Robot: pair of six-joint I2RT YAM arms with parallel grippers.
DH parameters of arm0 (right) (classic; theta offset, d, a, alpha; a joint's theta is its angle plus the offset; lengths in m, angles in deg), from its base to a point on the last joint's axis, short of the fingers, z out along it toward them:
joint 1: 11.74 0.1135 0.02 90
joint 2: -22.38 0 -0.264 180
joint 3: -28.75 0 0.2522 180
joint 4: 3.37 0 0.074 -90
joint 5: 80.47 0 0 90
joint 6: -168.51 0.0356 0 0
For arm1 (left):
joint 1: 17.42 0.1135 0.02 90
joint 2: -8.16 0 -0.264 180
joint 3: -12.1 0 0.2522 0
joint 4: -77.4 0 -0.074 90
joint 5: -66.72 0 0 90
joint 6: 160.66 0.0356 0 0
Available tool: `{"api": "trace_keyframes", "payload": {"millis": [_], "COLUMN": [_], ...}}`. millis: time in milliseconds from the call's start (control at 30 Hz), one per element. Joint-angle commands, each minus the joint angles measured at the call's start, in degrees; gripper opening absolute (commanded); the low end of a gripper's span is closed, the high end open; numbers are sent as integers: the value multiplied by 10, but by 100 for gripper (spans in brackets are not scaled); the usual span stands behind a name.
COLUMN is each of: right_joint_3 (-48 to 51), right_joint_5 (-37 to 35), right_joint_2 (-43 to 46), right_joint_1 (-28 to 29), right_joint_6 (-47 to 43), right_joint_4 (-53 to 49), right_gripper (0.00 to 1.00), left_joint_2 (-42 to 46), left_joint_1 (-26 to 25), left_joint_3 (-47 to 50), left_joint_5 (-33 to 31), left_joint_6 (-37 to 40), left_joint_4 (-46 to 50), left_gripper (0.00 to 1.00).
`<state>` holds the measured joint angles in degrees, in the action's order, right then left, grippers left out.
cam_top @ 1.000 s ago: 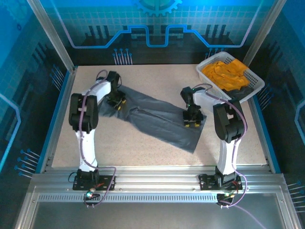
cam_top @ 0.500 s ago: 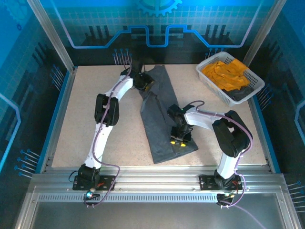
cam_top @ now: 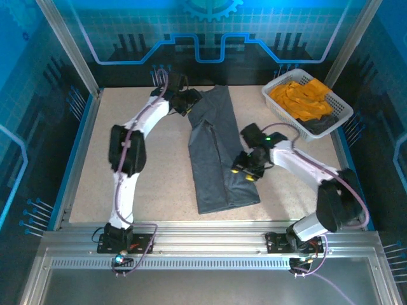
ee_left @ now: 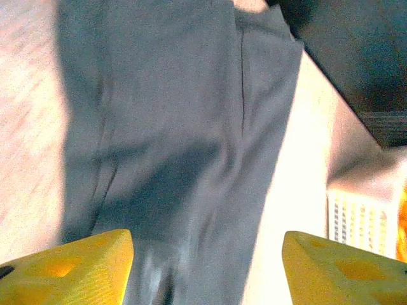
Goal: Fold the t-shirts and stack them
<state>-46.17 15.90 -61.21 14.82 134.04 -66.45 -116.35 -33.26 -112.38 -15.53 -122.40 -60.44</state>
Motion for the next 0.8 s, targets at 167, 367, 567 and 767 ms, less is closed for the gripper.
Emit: {"api": "trace_keyframes", "payload": {"millis": [167,367,567,767], "right_joint_3": [77,95,105,102], "right_joint_5": [-33,-18,-27,-53], "right_joint_2": [38,-30,-98,-101], "right_joint_1": [-62,-10,6,21], "right_joint_6": [-226,-247,-237,-235], "right_joint_4": [-76,-34,-11,-31], "right_gripper": [55,55,50,50], "left_joint_2": [321,412,390,329], "left_joint_1": [-82,-182,-239,-284], "left_joint_3": [488,649,688,663], "left_joint_5": [143,183,189,188], "left_joint_6": [-90,-152,-209,-228], "left_joint_4": [32,13,-59,-91], "left_gripper": [56,56,56,55]}}
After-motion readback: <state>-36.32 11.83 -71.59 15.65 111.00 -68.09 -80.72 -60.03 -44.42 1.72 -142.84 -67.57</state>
